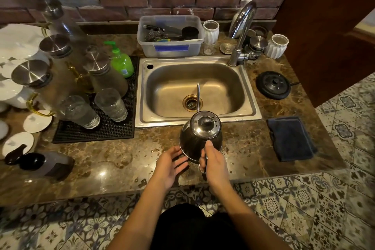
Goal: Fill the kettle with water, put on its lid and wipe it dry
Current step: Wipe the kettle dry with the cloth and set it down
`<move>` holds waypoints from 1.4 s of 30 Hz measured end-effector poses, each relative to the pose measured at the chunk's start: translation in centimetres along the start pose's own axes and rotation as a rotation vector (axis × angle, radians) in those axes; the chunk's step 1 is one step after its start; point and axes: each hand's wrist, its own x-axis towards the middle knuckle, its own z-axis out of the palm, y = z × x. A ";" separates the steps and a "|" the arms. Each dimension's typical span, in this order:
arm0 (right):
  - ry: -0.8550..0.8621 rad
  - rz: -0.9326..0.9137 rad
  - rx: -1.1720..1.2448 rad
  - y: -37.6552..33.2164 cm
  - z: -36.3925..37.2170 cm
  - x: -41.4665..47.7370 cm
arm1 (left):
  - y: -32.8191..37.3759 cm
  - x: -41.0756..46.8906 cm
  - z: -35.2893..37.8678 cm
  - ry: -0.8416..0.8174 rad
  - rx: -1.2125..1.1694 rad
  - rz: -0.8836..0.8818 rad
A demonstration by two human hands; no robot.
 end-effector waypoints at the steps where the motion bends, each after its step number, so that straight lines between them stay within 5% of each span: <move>1: -0.002 -0.011 0.013 0.0 -0.4 0.1 | -0.1 0.0 0.0 -0.005 0.000 -0.010; 11: 0.024 -0.074 0.102 -0.3 -7.0 1.7 | -2.2 -0.6 5.1 -0.049 -0.018 -0.025; 42: 0.204 -0.182 0.178 -7.5 -31.2 20.3 | -1.7 7.0 36.9 -0.085 0.031 0.011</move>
